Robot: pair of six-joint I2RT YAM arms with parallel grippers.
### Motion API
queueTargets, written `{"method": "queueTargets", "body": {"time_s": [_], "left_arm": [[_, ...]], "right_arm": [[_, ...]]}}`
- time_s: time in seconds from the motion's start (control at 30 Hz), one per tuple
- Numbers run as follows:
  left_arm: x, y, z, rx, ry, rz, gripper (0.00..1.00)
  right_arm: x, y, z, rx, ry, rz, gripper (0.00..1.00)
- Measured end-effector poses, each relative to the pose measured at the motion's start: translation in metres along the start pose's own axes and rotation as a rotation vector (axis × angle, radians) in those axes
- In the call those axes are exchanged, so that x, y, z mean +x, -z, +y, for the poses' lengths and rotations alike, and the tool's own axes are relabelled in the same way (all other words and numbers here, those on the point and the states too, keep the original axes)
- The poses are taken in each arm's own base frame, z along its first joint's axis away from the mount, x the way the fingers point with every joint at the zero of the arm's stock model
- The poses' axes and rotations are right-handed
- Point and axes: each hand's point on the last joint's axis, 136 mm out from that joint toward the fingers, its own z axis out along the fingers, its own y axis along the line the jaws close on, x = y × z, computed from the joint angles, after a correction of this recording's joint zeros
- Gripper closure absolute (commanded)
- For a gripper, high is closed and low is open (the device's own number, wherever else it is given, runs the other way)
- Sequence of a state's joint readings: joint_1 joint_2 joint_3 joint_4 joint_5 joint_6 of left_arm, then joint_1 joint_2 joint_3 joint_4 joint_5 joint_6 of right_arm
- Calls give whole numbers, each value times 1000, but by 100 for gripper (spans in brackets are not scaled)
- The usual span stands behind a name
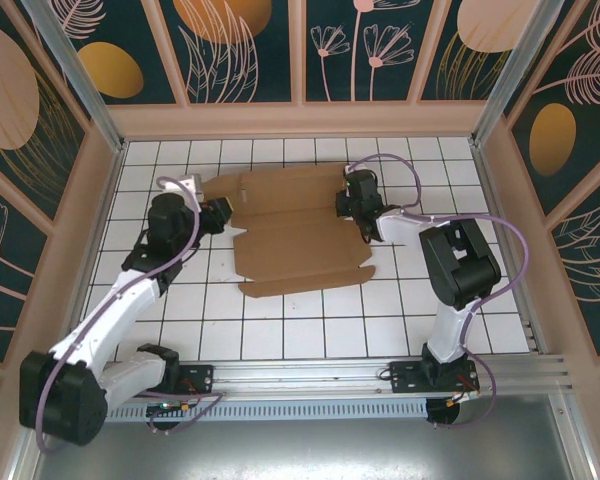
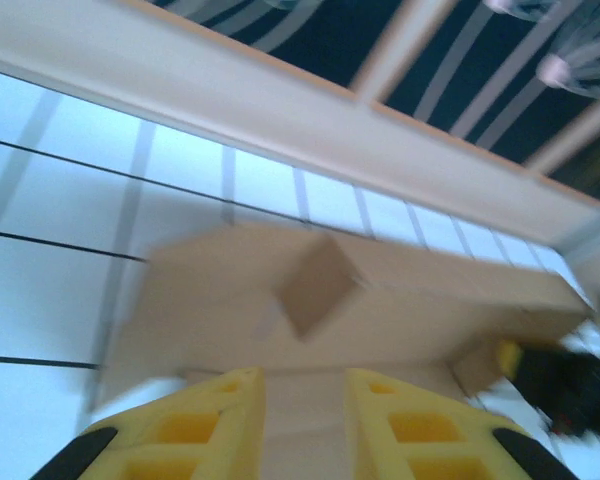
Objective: Fold the paper box
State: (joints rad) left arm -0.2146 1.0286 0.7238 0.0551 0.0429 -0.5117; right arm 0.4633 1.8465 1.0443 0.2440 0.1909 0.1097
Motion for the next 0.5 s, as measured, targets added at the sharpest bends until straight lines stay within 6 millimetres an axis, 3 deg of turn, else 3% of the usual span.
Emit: {"method": "queueTargets", "body": {"time_s": [0.27, 0.5], "left_arm": [[-5, -19, 87, -311, 99, -39, 74], [-1, -41, 135, -441, 120, -24, 71]], "right_arm": [[4, 4, 5, 51, 64, -63, 100], [6, 6, 6, 72, 82, -87, 100]]}}
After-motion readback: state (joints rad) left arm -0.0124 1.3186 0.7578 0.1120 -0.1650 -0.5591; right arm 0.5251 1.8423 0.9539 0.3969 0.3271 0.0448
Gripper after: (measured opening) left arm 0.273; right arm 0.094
